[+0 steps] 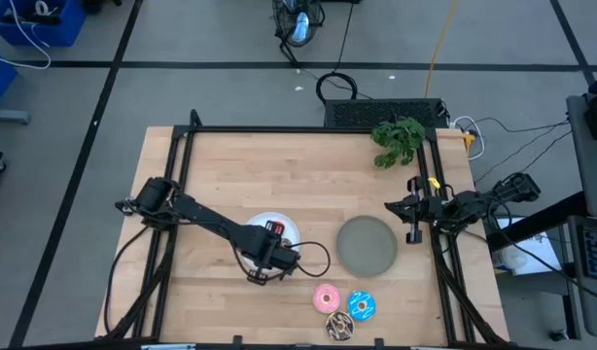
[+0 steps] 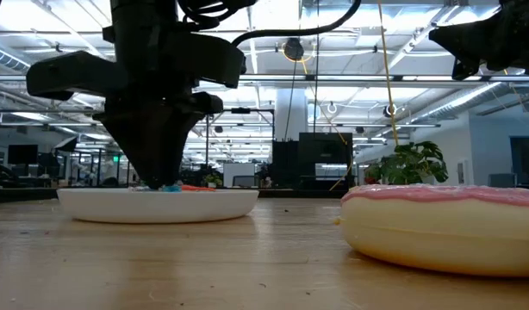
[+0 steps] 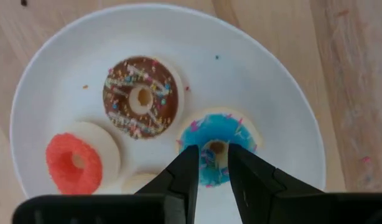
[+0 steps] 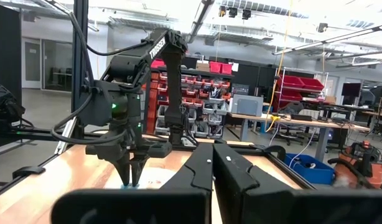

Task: Pick & Place donuts
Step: Put the small blue doughnut on the white plate, then put the large pink doughnut on the gray plate

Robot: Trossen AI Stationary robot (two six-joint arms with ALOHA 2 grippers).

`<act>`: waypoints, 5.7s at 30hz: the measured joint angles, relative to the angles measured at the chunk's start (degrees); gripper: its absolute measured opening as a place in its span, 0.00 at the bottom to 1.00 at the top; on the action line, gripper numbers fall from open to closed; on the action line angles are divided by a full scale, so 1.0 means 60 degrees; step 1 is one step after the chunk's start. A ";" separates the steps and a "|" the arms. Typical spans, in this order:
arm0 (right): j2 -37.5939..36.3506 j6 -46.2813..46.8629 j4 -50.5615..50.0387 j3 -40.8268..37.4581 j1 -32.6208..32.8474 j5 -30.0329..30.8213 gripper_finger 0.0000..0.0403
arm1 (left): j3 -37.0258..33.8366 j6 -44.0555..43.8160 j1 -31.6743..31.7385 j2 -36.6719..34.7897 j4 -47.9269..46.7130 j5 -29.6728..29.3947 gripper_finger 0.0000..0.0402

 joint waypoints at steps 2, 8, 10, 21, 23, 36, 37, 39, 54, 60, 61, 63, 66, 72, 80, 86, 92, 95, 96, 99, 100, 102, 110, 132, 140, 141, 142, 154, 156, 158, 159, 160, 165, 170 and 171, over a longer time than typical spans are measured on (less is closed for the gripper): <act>0.0000 0.0003 -0.0032 0.0000 0.0000 0.0000 0.00 | -0.0154 0.0018 0.0000 -0.0002 0.0251 0.0000 0.23; 0.0003 -0.0001 -0.0039 0.0000 0.0000 0.0000 0.00 | -0.0693 0.0031 0.0007 -0.0030 0.0777 0.0011 0.23; 0.0003 -0.0001 -0.0039 0.0000 0.0000 0.0000 0.00 | -0.0760 0.0010 0.0011 -0.0039 0.0813 0.0011 0.23; 0.0001 -0.0001 -0.0043 0.0000 0.0000 0.0000 0.00 | -0.0486 0.0055 0.0025 -0.0009 0.0740 -0.0131 0.23; 0.0002 -0.0001 -0.0043 0.0000 0.0000 0.0000 0.00 | -0.0184 0.0094 0.0025 0.0004 0.0401 -0.0147 0.23; 0.0001 0.0110 -0.0049 -0.0007 0.0000 -0.0017 0.00 | 0.1290 -0.0168 -0.0126 -0.0201 -0.2414 -0.0815 0.23; 0.0000 0.0177 -0.0048 -0.0007 0.0000 -0.0018 0.00 | 0.1224 -0.0164 -0.0182 -0.0434 -0.2580 -0.0834 0.23; 0.0003 0.0240 -0.0054 -0.0007 0.0000 -0.0018 0.00 | 0.0866 -0.0198 -0.0264 -0.1211 -0.2525 -0.0827 0.23; 0.0003 0.0226 -0.0070 -0.0007 0.0000 -0.0015 0.00 | -0.6839 -0.1261 -0.0866 -1.0910 0.3694 -0.3828 0.18; 0.0000 0.0135 0.0047 -0.0007 0.0000 -0.0004 0.00 | -0.9681 0.1332 -0.0479 -1.3596 0.8039 -0.3664 0.02; 0.0001 0.0058 0.0041 -0.0006 0.0000 0.0000 0.00 | -1.0001 0.1567 -0.0378 -1.3934 0.8514 -0.3657 0.03; 0.0003 -0.0012 0.0034 -0.0004 0.0000 0.0000 0.00 | -1.0672 0.1875 -0.0156 -1.4564 0.9419 -0.3681 0.02; 0.0048 0.0051 -0.0035 -0.0004 0.0000 -0.0010 0.00 | -1.1616 0.2129 0.0212 -1.5333 1.0329 -0.3729 0.01; 0.0196 0.0578 -0.0126 0.0004 0.0000 -0.0015 0.00 | -1.2739 0.2359 0.0830 -1.6553 1.0674 -0.3738 0.01; 0.0535 0.1355 -0.0396 0.0004 0.0000 -0.0007 0.00 | -1.2945 0.1825 0.1101 -1.7226 1.0876 -0.3677 0.03; 0.0732 0.1849 -0.0356 0.0004 0.0000 -0.0004 0.00 | -1.2941 0.2049 0.1270 -1.7204 1.0920 -0.3566 0.03; 0.1037 0.1640 -0.0543 0.0004 0.0000 -0.0011 0.00 | -1.2941 0.2793 0.1494 -1.7197 1.0910 -0.3569 0.09; 0.1113 0.1119 -0.0441 0.0004 0.0000 -0.0011 0.00 | -1.2941 0.3197 0.1566 -1.7197 1.0910 -0.3570 0.09; 0.1111 0.0914 -0.0405 0.0001 0.0000 -0.0011 0.00 | -1.2941 0.3300 0.1584 -1.7197 1.0910 -0.3570 0.08; 0.1114 0.0447 -0.0261 0.0000 0.0000 -0.0007 0.00 | -1.2941 0.3323 0.1604 -1.7197 1.0897 -0.3570 0.08; 0.1111 0.0333 -0.0063 0.0000 0.0000 -0.0004 0.00 | -1.2941 0.3304 0.1603 -1.7197 1.0881 -0.3570 0.08; 0.1111 0.0226 0.0514 0.0000 0.0000 -0.0004 0.00 | -1.2941 0.3333 0.1603 -1.7194 1.0884 -0.3570 0.08; 0.1294 0.0245 0.1566 0.0010 0.0000 -0.1150 0.00 | -1.2938 0.3365 0.1601 -1.7197 1.0897 -0.3570 0.08; 1.1620 0.3003 -0.8533 1.1692 0.1818 0.1024 0.00 | -1.2934 0.4336 0.1603 -1.7193 1.0791 -0.4112 0.08; 1.4715 0.5136 -1.2128 1.4627 0.2993 0.0716 0.00 | -1.2931 0.4087 0.1603 -1.7197 1.1625 -0.4238 0.08; 1.4974 0.5357 -1.2466 1.4915 0.3090 0.0631 0.00 | -1.2931 0.3971 0.1603 -1.7193 1.1656 -0.4227 0.08; 1.5190 0.5573 -1.2769 1.5134 0.3164 0.0419 0.00 | -1.2931 0.3892 0.1603 -1.7193 1.1703 -0.4226 0.08; 1.6556 0.7496 -1.3249 1.5375 0.3446 -0.1383 0.00 | -1.2931 0.3481 0.1603 -1.7193 1.1573 -0.4238 0.08; 1.6688 0.7791 -1.3207 1.5376 0.3442 -0.1491 0.00 | -1.2931 0.3335 0.1603 -1.7197 1.1415 -0.4237 0.08; 1.6783 0.7699 -1.3175 1.5369 0.3390 -0.1489 0.00 | -1.2931 0.3246 0.1603 -1.7193 1.1232 -0.4240 0.08; 1.6811 0.7506 -1.3113 1.5369 0.3346 -0.1392 0.00 | -1.2931 0.3239 0.1603 -1.7193 1.1174 -0.4240 0.08; 1.6811 0.7283 -1.3041 1.5369 0.3299 -0.1180 0.00 | -1.2931 0.3232 0.1603 -1.7193 1.1133 -0.4240 0.08; 1.6811 0.6759 -1.2103 1.5369 0.2828 -0.0136 0.00 | -1.2931 0.3231 0.1603 -1.7193 1.1108 -0.4240 0.08; 1.6945 0.6641 -1.1533 1.5169 0.2000 -0.1043 0.02 | -1.2931 0.3282 0.1603 -1.7193 1.1211 -0.4339 0.08; 1.7037 0.6558 -1.1392 1.5088 0.1853 -0.1380 0.03 | -1.2931 0.3283 0.1603 -1.7193 1.1227 -0.4372 0.08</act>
